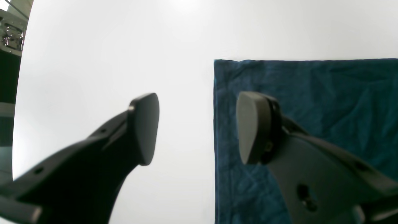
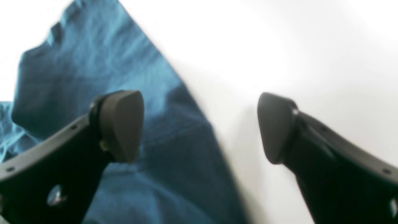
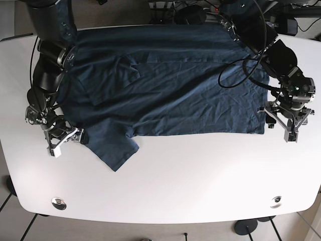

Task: Fold the T-shirt properly
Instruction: 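Grasp the hem corners with both grippers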

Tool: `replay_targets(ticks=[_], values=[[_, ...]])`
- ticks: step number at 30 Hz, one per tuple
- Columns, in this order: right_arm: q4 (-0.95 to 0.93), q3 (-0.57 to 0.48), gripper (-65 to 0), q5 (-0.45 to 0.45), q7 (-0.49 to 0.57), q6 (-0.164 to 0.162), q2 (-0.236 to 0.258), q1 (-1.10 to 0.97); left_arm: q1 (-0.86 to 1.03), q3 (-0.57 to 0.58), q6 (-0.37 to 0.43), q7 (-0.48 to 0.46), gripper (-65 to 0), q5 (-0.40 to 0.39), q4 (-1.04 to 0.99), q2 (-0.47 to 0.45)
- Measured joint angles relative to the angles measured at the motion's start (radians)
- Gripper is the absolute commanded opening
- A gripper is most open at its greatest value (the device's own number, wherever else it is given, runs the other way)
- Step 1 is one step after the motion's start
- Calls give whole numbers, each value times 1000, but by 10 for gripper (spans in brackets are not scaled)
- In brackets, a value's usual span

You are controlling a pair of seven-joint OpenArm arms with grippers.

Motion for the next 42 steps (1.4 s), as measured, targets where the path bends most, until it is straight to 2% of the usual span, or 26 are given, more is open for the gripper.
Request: replay_targets(ticks=[2, 3, 7, 9, 12, 16, 20, 22, 23, 26, 27, 29, 32, 33, 39, 40, 42], values=[[7, 0, -122, 15, 38, 4, -21, -20, 3, 0, 0, -38, -283, 0, 0, 0], [8, 0, -174, 26, 46, 16, -23, -32, 4, -2, 0, -51, -283, 0, 0, -1], [13, 1, -346, 31, 60, 11, -26, -54, 0, -2, 0, -55, -281, 0, -46, -1], [14, 2, -453, 30, 58, 11, -29, -57, -4, -2, 0, -61, -279, 1, -89, -5], [13, 2, -623, 29, 46, 11, -31, -57, -31, 1, 0, -129, -278, 7, -158, -23], [53, 0, -628, 15, 24, 11, -42, -67, -76, 5, 6, -135, -278, 0, -299, -21], [62, 0, -628, 14, 20, 11, -43, -71, -131, -1, 6, -135, -278, 0, -459, -58], [62, 0, -628, 14, 20, 11, -43, -71, -145, -2, 7, -164, -278, 5, -500, -68], [64, 0, -628, 14, 20, 11, -43, -71, -146, -1, 7, -190, -262, 3, -519, -67], [64, 0, -628, 15, 20, 11, -44, -72, -152, 2, 5, -198, -146, 3, -589, -101], [64, 1, -628, 15, 19, 11, -44, -72, -159, -5, 7, -203, -132, 5, -621, -113], [64, 1, -628, 15, 20, 11, -46, -71, -166, -4, 8, -271, -132, 6, -662, -119], [64, 1, -628, 19, 20, 11, -44, -73, -183, 3, 6, -325, -132, -4, -750, -126], [64, 1, -628, 18, 19, 11, -45, -73, -184, 2, 3, -335, -132, -26, -771, -135], [64, 1, -628, 19, 20, 11, -45, -72, -192, 3, 6, -357, -136, -26, -799, -138], [64, 1, -628, 19, 20, 11, -45, -72, -191, 3, 6, -360, -169, -26, -798, -132], [64, 1, -628, 19, 20, 11, -45, -72, -188, 3, 6, -367, -411, -27, -798, -120]])
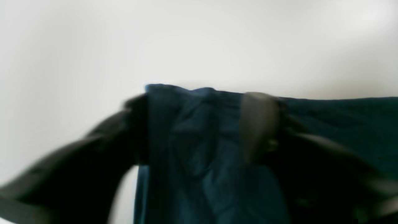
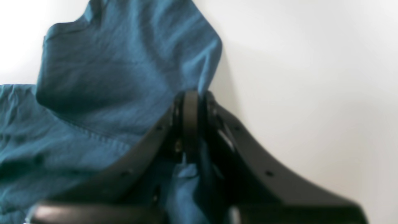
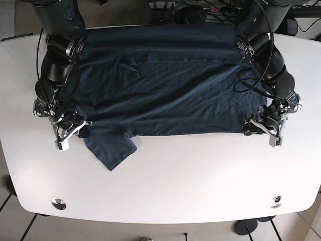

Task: Fold the T-shirt properly
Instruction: 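Grasp the hem corners with both grippers, then fold the hem over onto the held edge with both grippers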

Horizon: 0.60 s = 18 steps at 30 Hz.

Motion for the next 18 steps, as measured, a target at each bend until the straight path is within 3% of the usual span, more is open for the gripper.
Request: replay_targets(ticks=[2, 3, 7, 10, 15, 18], values=[[0, 2, -628, 0, 0, 0, 0, 0, 0, 0, 0, 8, -635, 0, -4, 3], [0, 5, -628, 0, 0, 0, 0, 0, 0, 0, 0, 10, -650, 2, -5, 5], [11, 5, -629, 0, -5, 0, 0, -1, 11, 4, 0, 60, -650, 25, 71, 22], [122, 5, -629, -21, -61, -2, -6, -25, 27, 43, 0, 68, -650, 31, 186, 47], [380, 6, -629, -13, -191, 1, -6, -79, 15, 71, -8, 247, -650, 13, 423, 66], [528, 4, -629, 25, -251, 5, -14, -133, 35, 70, -8, 310, -650, 14, 520, 97]])
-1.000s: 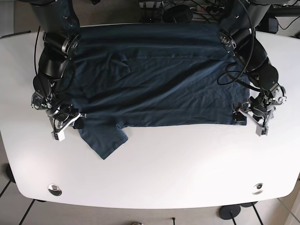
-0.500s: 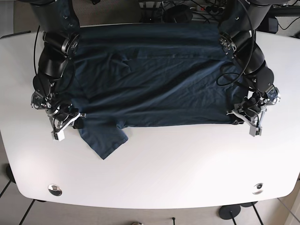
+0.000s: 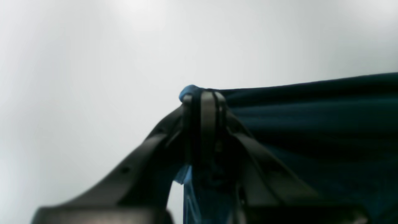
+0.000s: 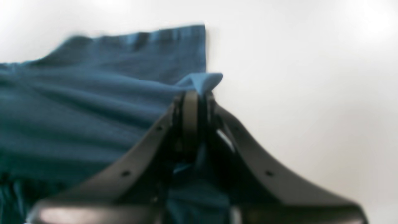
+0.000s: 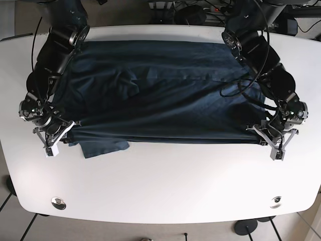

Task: Fold the T-shirt properly
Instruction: 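Fold the hem over onto the held edge with both grippers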

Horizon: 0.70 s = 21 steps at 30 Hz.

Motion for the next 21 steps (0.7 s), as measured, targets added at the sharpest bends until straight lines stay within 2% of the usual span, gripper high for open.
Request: replay_targets(ticks=[3, 8, 9, 12, 17, 21], values=[[129, 0, -629, 83, -92, 1, 11, -74, 51, 3, -3, 14, -650, -2, 105, 22], [333, 1, -629, 127, -169, 2, 12, -200, 177, 5, -3, 20, -650, -4, 269, 55], [385, 1, -629, 126, -182, 3, 8, -249, 209, 5, -3, 71, -650, -7, 304, 63], [482, 26, -629, 140, -183, 3, -2, -351, 271, -2, -3, 119, -650, -10, 366, 65], [547, 73, -629, 142, -179, 3, -30, -460, 386, -1, -3, 119, -650, -18, 412, 63], [549, 77, -628, 140, -181, 3, -30, -551, 454, 0, -3, 118, -650, -19, 412, 63]])
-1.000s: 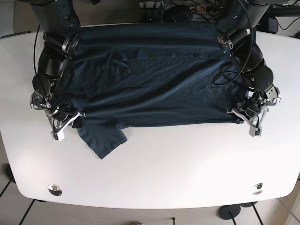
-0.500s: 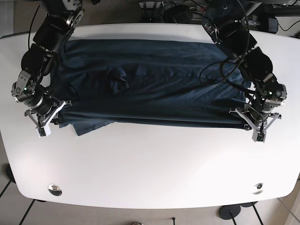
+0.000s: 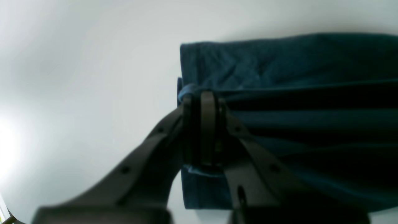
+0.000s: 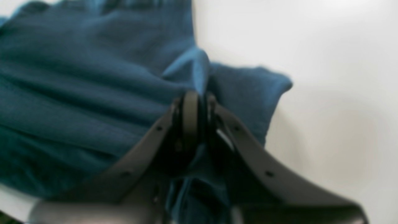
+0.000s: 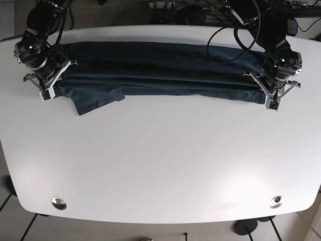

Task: Fold the T-shirt properly
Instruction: 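Fold the hem over onto the held edge with both grippers, then release and regrasp the folded strip ends with both grippers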

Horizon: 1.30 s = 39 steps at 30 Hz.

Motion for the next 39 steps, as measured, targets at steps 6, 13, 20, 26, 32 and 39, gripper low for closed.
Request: replay_targets(ticks=[6, 13, 20, 26, 32, 39], values=[[0, 3, -626, 70, 2, 0, -3, -93, 48, 0, 0, 0, -650, 3, 0, -1], [14, 71, -276, 126, -3, -2, -8, -139, 89, 7, 2, 0, -335, 24, 0, -6], [19, 77, -55, 275, -16, -19, 48, -51, 80, 6, 5, 0, -285, 24, 53, -3], [-201, -72, -132, 100, -3, -10, 39, 162, 45, 6, 4, 0, -292, 24, 53, 2], [-397, -97, -133, 85, 11, -11, 39, 238, 47, 6, 4, 0, -292, 24, 39, 2], [-400, -127, -601, 93, 18, -11, 8, 235, 47, 2, 4, 0, -292, 24, -46, 0]])
